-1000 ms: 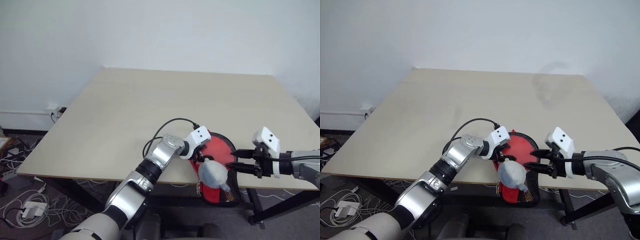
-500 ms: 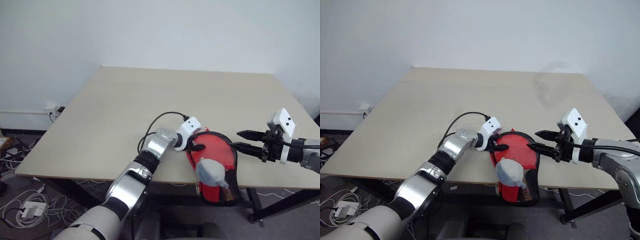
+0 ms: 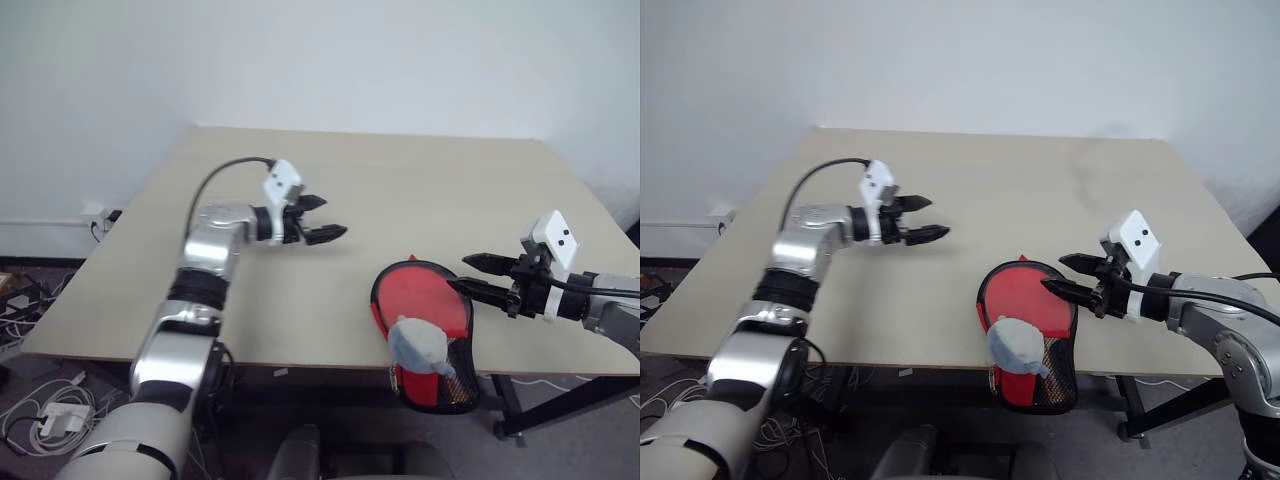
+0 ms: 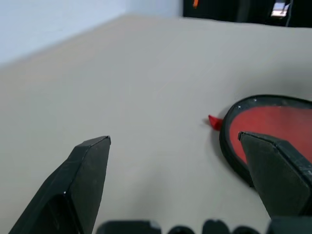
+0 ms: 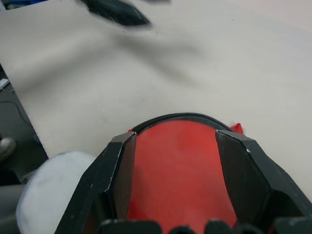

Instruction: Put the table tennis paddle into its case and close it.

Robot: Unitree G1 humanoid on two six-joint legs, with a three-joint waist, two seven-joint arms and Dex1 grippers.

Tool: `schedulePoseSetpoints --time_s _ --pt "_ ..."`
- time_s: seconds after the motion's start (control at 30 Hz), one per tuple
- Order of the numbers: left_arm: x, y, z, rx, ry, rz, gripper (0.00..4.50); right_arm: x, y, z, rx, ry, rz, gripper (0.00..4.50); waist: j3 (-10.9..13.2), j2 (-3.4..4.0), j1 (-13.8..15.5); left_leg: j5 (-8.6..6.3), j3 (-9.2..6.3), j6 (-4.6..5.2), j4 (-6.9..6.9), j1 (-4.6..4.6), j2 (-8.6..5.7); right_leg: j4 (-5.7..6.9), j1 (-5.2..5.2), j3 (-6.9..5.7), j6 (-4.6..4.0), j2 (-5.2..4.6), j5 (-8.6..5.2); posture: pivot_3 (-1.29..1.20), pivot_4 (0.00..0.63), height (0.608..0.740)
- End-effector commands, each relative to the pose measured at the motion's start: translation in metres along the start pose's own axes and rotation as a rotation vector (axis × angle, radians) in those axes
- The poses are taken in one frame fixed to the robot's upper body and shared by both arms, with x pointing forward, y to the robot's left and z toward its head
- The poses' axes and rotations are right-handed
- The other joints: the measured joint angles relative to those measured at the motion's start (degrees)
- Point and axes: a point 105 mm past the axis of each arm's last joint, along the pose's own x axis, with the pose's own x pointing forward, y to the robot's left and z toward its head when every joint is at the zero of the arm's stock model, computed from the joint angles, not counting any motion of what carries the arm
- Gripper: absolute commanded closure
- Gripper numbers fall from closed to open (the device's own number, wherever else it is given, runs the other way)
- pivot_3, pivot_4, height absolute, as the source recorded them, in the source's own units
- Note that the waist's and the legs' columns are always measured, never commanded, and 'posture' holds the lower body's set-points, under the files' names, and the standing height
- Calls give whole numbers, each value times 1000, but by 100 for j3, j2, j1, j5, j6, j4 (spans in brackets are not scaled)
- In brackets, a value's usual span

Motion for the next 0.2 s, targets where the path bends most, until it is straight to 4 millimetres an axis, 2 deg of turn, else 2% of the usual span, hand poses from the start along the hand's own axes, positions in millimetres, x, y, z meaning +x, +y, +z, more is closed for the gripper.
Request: schedulePoseSetpoints --time_s 0.03,0.13,0.2 --pt "-30 -8 -20 -50 67 -49 41 4 0 7 -46 -17 -8 1677 -1 3 2 -1 2 -1 0 1 1 0 1 0 0 0 0 0 0 715" --pt "-53 -11 -61 -128 196 -17 41 7 -1 8 -33 -31 -12 1677 0 3 25 -1 3 -1 3 0 1 3 1 -1 -3 -2 1 0 0 715" --pt "-63 -20 -83 -109 280 -40 41 8 -4 10 -23 -39 -19 1677 1 2 33 -1 2 -1 4 -1 2 2 1 -1 -8 -3 4 0 0 715"
